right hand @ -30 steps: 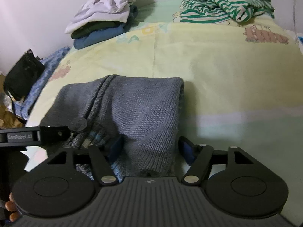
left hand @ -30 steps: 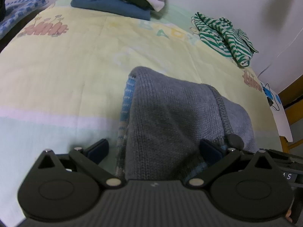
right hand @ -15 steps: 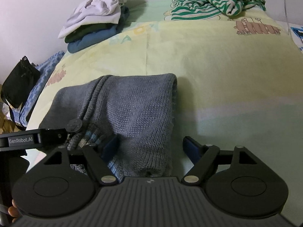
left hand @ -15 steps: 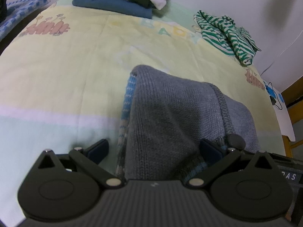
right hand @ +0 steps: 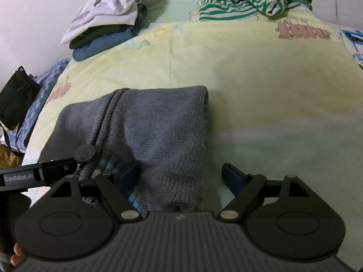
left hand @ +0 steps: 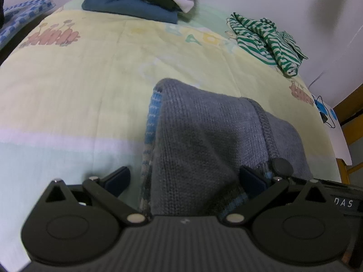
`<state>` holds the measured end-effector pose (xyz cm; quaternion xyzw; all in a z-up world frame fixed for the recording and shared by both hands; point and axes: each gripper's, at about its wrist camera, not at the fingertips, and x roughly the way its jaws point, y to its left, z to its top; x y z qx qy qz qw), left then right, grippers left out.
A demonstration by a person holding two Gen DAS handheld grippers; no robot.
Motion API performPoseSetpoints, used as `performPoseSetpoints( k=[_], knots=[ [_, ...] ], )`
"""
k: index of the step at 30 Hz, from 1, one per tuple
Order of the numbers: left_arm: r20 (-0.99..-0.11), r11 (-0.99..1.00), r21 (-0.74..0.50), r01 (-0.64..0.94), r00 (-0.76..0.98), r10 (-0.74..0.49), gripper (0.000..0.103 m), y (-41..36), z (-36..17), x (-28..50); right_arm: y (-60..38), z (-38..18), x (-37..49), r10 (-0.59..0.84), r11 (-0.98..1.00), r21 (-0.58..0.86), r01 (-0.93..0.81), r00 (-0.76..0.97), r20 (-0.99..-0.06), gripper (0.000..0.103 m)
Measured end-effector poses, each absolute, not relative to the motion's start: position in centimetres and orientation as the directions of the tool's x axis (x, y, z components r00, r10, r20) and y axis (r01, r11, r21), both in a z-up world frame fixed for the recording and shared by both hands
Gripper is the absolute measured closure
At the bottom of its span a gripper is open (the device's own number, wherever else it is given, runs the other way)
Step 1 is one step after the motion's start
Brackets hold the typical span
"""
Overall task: Fold clothes
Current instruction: 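Close the right gripper on the sweater while the left gripper closes on it too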
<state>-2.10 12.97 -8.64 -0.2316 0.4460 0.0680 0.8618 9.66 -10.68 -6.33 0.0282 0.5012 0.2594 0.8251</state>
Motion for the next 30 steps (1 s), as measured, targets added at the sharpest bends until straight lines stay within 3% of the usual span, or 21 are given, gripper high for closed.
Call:
performPoseSetpoints(
  k=[13, 17, 22, 26, 30],
  knots=[
    [-0.791, 0.9, -0.341, -0.27, 0.599, -0.12, 0.001, 13.36, -8.7, -1.91, -10.6, -6.36, 9.23, 0.439, 0.877, 0.292, -0.381, 0.392, -0.809, 0.017],
    [-0.783, 0.903, -0.341, -0.261, 0.61, -0.119, 0.001, 13.3, -8.78, -2.06, -10.55, -6.32, 8.95, 0.456, 0.871, 0.309, -0.383, 0.393, -0.798, 0.029],
    [-0.786, 0.908, -0.341, -0.242, 0.604, -0.134, 0.001, 13.43, -8.71, -1.84, -10.56, -6.34, 8.79, 0.465, 0.868, 0.321, -0.379, 0.394, -0.793, 0.031],
    [-0.784, 0.912, -0.337, -0.233, 0.606, -0.135, 0.001, 13.44, -8.72, -1.86, -10.65, -6.32, 8.88, 0.488, 0.859, 0.356, -0.369, 0.374, -0.789, 0.042],
    [-0.782, 0.916, -0.333, -0.225, 0.608, -0.135, 0.001, 13.38, -8.78, -1.78, -10.53, -6.24, 8.84, 0.49, 0.857, 0.36, -0.367, 0.369, -0.79, 0.042]
  ],
)
